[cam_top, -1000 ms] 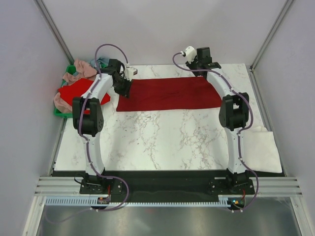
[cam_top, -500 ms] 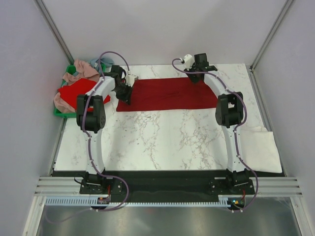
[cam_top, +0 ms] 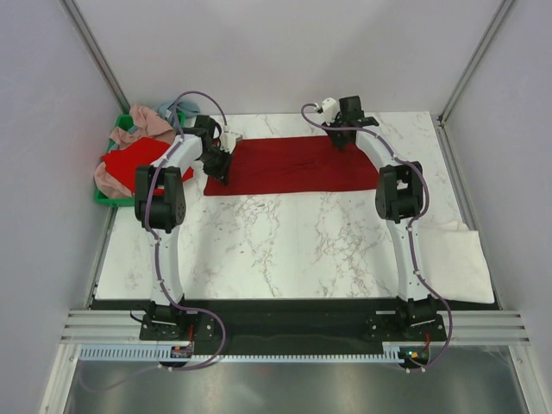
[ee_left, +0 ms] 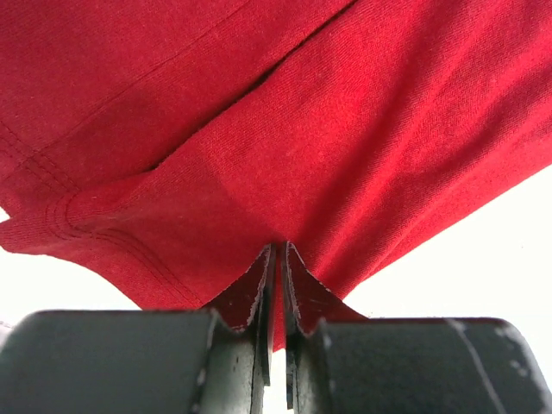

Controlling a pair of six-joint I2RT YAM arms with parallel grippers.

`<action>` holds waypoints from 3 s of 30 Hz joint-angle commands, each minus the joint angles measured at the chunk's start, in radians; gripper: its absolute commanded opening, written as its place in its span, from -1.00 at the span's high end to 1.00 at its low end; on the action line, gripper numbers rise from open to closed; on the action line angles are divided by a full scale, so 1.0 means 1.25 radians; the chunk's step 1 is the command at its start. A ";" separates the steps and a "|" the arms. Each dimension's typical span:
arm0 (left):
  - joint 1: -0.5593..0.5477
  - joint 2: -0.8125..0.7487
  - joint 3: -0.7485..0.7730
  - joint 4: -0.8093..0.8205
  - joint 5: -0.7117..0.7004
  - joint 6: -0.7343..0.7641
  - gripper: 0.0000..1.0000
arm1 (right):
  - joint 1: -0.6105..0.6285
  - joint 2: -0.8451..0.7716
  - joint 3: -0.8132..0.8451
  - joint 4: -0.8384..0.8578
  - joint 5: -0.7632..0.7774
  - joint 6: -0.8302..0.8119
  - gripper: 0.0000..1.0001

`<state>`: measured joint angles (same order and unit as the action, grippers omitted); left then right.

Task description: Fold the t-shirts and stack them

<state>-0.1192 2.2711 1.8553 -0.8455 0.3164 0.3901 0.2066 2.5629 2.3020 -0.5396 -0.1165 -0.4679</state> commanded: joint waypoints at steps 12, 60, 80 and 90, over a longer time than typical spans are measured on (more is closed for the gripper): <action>-0.008 -0.007 0.008 -0.008 -0.025 -0.009 0.76 | -0.009 0.021 0.051 0.000 -0.044 0.045 0.99; -0.015 -0.168 -0.131 0.014 -0.104 0.219 0.28 | -0.042 -0.351 -0.311 0.084 0.020 0.031 -0.03; -0.037 0.020 -0.018 -0.033 -0.133 0.212 0.30 | -0.082 -0.329 -0.477 0.037 0.077 0.058 0.21; -0.062 -0.156 -0.314 -0.038 -0.081 0.126 0.33 | -0.083 -0.244 -0.429 0.007 0.131 0.037 0.24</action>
<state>-0.1780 2.1036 1.5776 -0.8040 0.1715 0.6022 0.1059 2.2211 1.7306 -0.5121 0.0135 -0.4171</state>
